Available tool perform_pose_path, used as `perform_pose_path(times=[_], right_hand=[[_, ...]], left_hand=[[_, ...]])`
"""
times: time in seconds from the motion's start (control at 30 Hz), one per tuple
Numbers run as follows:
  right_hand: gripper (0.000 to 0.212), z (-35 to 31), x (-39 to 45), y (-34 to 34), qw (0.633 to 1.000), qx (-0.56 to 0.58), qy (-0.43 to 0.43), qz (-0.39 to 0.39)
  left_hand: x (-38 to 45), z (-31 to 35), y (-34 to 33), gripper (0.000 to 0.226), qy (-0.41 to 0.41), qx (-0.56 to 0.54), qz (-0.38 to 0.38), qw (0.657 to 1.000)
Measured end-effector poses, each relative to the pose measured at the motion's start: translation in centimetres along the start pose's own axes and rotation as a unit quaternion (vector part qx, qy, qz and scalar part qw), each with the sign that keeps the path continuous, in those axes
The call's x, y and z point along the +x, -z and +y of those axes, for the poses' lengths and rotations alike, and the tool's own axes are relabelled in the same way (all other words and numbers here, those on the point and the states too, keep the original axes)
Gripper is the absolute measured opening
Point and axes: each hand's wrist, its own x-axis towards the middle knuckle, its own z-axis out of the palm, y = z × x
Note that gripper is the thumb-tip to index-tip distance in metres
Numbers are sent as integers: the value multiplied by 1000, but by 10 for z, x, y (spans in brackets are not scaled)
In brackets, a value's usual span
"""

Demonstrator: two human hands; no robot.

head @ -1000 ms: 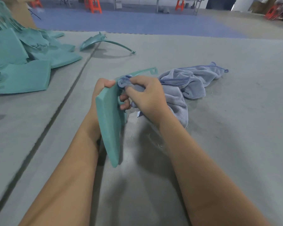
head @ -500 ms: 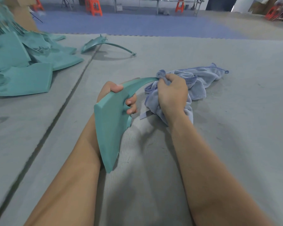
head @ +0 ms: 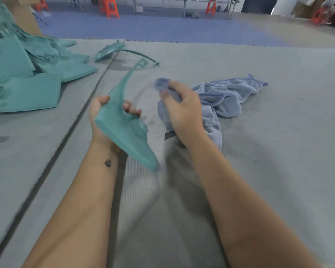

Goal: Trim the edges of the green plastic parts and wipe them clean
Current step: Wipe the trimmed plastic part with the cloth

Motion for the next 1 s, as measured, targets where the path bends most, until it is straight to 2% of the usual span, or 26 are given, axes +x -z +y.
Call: perform_pose_path(times=[0.07, 0.13, 0.2, 0.23, 0.27, 0.3, 0.33, 0.37, 0.4, 0.47, 0.53, 0.6, 0.7, 0.77, 0.83, 0.87, 0.9, 0.97, 1.0], right_hand=[[12, -4, 2, 11, 995, 95, -42, 4], [16, -14, -2, 11, 983, 153, -41, -96], [34, -22, -11, 2, 967, 103, 3, -234], [45, -22, -14, -4, 954, 54, 21, -295], [54, -21, -17, -10, 943, 2, 29, -331], [60, -20, -19, -15, 943, -46, 34, -327], [58, -19, -18, -17, 952, -77, 44, -292], [46, -18, -15, -16, 967, -88, 57, -233], [31, -17, -12, -13, 980, -87, 59, -166], [10, -12, -5, -5, 998, -35, 7, -48], [9, -6, 2, 4, 991, 98, -85, 44], [18, 0, 8, 11, 968, 180, -136, 113], [23, 6, 11, 17, 967, 164, -143, 134], [22, 8, 8, 15, 965, 183, -160, 97], [30, 6, 6, 10, 938, 268, -215, 37], [37, 5, 5, 8, 914, 319, -247, 35], [36, 6, 7, 8, 896, 357, -258, 59], [16, 6, 13, 16, 898, 332, -226, 180], [14, 8, 15, 21, 898, 312, -206, 234]], left_hand=[[4, -2, 1, 35, -29, -32, 44, 998], [8, -5, -1, 53, -82, 27, 82, 993], [9, -10, -4, 65, -119, 85, 84, 986], [9, -12, -6, 68, -112, 83, 67, 988], [8, -13, -6, 70, -92, 68, 54, 992], [8, -13, -5, 72, -78, 61, 54, 994], [9, -13, -2, 73, -73, 66, 67, 993], [11, -13, -1, 70, -70, 77, 84, 991], [12, -12, 2, 62, -69, 85, 97, 989], [15, -12, 4, 40, -73, 101, 116, 985], [14, -13, 5, 31, -67, 90, 107, 988], [10, -14, 4, 33, -16, 64, 32, 997], [2, -18, -5, 31, 22, 83, -102, 991], [0, -27, -10, 23, -10, 106, -127, 986], [-3, -36, -13, 26, -27, 111, -100, 988], [-4, -35, -14, 23, -22, 99, -73, 992], [-3, -34, -13, 21, -16, 82, -41, 996], [3, -27, -6, 23, -24, 46, 10, 999], [6, -24, -3, 23, -35, 39, 25, 998]])
